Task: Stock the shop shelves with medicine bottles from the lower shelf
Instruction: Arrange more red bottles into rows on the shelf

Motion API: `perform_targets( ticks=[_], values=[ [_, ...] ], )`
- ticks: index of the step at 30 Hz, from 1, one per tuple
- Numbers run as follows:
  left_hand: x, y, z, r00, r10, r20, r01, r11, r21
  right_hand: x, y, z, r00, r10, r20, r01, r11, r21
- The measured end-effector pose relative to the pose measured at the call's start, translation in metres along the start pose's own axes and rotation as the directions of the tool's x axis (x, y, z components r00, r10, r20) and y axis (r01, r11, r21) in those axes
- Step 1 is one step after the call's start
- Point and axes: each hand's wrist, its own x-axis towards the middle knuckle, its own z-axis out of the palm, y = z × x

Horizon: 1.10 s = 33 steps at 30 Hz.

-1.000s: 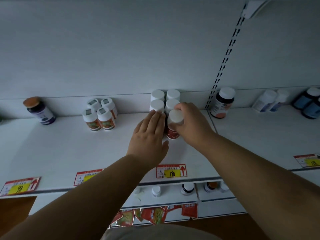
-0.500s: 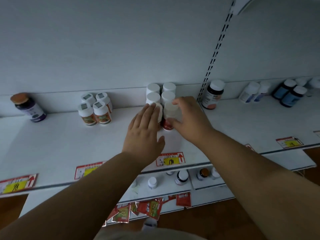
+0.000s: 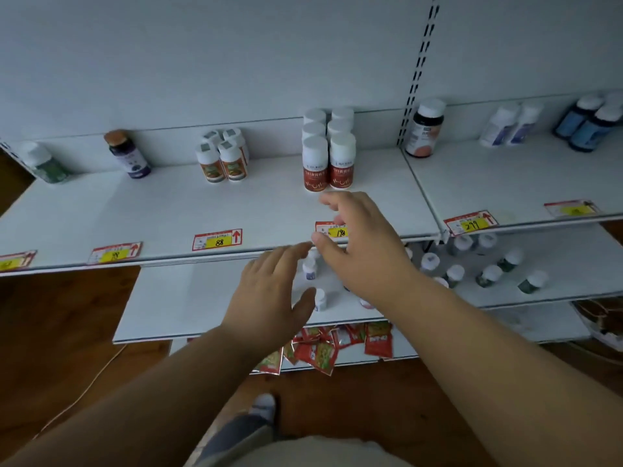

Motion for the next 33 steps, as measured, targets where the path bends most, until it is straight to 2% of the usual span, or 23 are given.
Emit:
perform_targets(
  ticks=[7,10,14,18,22,27,33],
  values=[
    [-0.023,-0.068,0.0,0.975,0.155,0.158,-0.158,0.987,0.007,-0.024,-0.028,0.046,0.984,0.091,-0.154,-0.101,0.993,-0.061],
    [-0.038,-0.114,0.002,0.946,0.161,0.282,-0.157,0.987,-0.038,-0.033,-0.036,0.092,0.957,0.168,-0.237,-0.184,0.982,-0.044],
    [-0.044,-0.171,0.021,0.917,0.187,0.352,-0.17,0.982,-0.08,-0.048,-0.026,0.174,0.93,0.315,-0.191,-0.319,0.948,0.008],
    [-0.04,-0.213,0.069,0.912,0.133,0.389,-0.093,0.988,-0.119,-0.055,0.014,0.25,0.893,0.426,-0.143,-0.418,0.905,0.085],
    [-0.04,-0.258,0.146,0.906,0.091,0.414,-0.068,0.995,-0.069,-0.043,0.077,0.326,0.867,0.488,-0.098,-0.486,0.873,0.047],
    [-0.049,-0.316,0.24,0.877,0.048,0.479,-0.107,0.989,0.097,-0.011,0.163,0.407,0.875,0.474,-0.093,-0.48,0.876,-0.05],
    [-0.046,-0.351,0.297,0.876,0.042,0.481,-0.147,0.972,0.183,0.025,0.221,0.479,0.908,0.41,-0.084,-0.418,0.887,-0.198]
  ],
)
